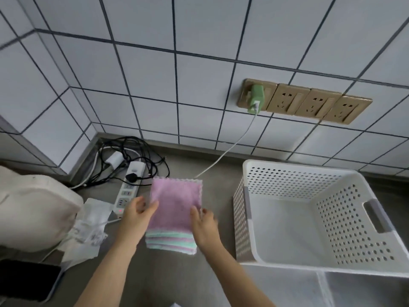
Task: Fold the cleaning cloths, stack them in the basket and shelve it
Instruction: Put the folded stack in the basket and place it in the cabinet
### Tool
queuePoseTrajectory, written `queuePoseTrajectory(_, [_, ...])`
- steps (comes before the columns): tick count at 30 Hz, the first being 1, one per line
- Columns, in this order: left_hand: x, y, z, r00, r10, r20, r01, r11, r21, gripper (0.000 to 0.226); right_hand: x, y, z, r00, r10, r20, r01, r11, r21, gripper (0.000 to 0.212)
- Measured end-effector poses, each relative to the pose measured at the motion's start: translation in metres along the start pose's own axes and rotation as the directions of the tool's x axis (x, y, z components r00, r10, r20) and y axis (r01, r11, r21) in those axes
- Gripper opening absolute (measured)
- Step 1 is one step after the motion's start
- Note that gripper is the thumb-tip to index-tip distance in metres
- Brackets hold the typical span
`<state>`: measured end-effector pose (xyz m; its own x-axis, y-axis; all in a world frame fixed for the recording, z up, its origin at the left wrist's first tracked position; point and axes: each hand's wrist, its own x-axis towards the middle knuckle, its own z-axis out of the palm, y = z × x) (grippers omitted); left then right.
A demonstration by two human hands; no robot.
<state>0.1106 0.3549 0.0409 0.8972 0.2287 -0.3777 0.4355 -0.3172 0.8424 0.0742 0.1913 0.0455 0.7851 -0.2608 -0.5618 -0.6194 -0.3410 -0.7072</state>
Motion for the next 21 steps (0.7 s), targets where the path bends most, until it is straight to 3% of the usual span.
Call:
queuePoseTrajectory(2, [0.010,-0.010,0.001,0.985,-0.072,0.154,0.074,0.997,-0.003,0.061,0.009,0.015,0.011,0.992,0.117,0.053,-0.121,0.991,0.064,0.072])
queuePoseTrajectory(4, [0.015,-0.020,0.005,0.958,-0.087,0.273,0.102,0.994,-0.044,0.069,0.009,0.026,0.019,0.982,0.143,0.122,-0.161,0.975,0.153,0.082])
queuePoseTrajectory(10, [0.030,-0.035,-0.001,0.941,-0.106,0.322,0.126,0.991,-0.041,0.070,0.017,0.059,0.020,0.933,0.186,0.308,-0.307,0.858,0.411,0.045])
queuePoseTrajectory(13, [0.036,-0.042,-0.006,0.915,-0.151,0.374,0.193,0.978,-0.077,0.084,0.021,0.071,0.016,0.880,0.208,0.427,-0.405,0.797,0.448,0.062])
queuePoseTrajectory(16, [0.039,-0.049,-0.004,0.886,-0.223,0.406,0.302,0.943,-0.142,0.099,0.023,0.074,0.014,0.869,0.201,0.452,-0.424,0.773,0.472,0.068])
queuePoseTrajectory(21, [0.044,-0.062,-0.007,0.811,-0.314,0.494,0.403,0.912,-0.081,0.091,0.023,0.069,0.008,0.864,0.097,0.494,-0.393,0.745,0.539,0.021])
